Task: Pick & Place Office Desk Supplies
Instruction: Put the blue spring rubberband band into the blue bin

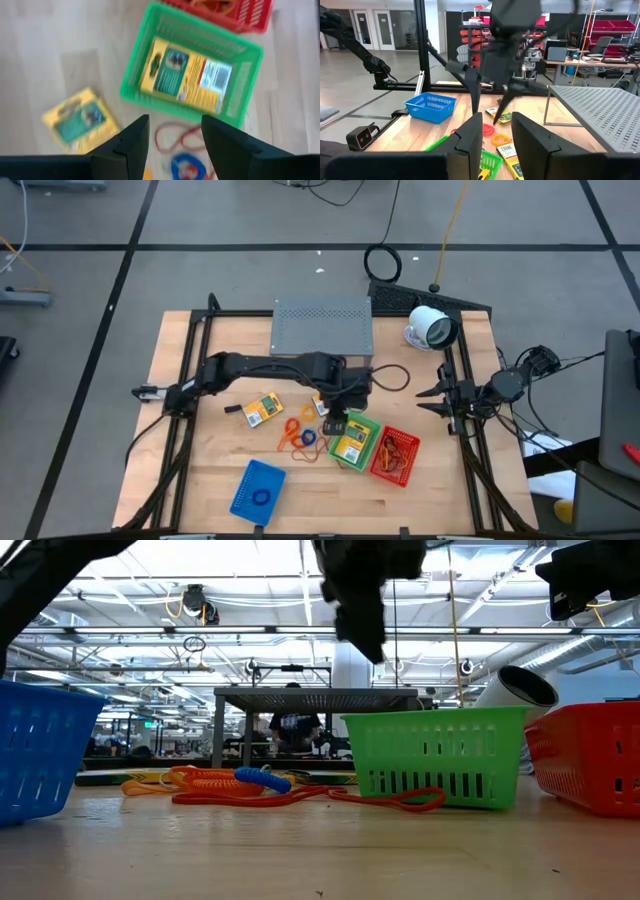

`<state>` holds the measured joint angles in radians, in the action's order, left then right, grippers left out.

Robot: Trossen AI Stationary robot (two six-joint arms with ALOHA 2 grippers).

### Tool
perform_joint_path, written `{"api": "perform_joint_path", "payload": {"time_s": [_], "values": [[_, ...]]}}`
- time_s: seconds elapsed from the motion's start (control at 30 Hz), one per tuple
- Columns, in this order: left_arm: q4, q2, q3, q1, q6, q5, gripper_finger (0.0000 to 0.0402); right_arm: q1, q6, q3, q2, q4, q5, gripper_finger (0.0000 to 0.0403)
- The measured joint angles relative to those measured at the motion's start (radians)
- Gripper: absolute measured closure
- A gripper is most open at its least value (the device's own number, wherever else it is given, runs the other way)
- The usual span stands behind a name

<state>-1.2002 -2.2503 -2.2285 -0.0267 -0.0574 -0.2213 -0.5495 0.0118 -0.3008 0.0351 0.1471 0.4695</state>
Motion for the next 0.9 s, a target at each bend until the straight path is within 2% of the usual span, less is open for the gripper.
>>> {"api": "perform_joint_path", "payload": {"time_s": [0.13, 0.33, 0.5, 0.73, 0.9], "values": [[-0.063, 0.038, 0.0, -0.038, 0.121, 0.09, 0.0211, 0.0, 0.0, 0.0, 0.0, 0.0, 0.0, 0.0309], [-0.158, 0.103, 0.05, -0.073, 0.325, 0.111, 0.0211, 0.0, 0.0, 0.0, 0.0, 0.0, 0.0, 0.0308], [-0.027, 0.226, 0.273, -0.088, 0.548, 0.221, 0.0211, 0.0, 0.0, 0.0, 0.0, 0.0, 0.0, 0.0308], [0.284, 0.349, 0.644, -0.085, 0.824, 0.214, 0.0211, 0.0, 0.0, 0.0, 0.0, 0.0, 0.0, 0.0309], [0.435, 0.377, 0.811, -0.102, 1.012, 0.223, 0.0211, 0.0, 0.0, 0.0, 0.0, 0.0, 0.0, 0.0307]]}}
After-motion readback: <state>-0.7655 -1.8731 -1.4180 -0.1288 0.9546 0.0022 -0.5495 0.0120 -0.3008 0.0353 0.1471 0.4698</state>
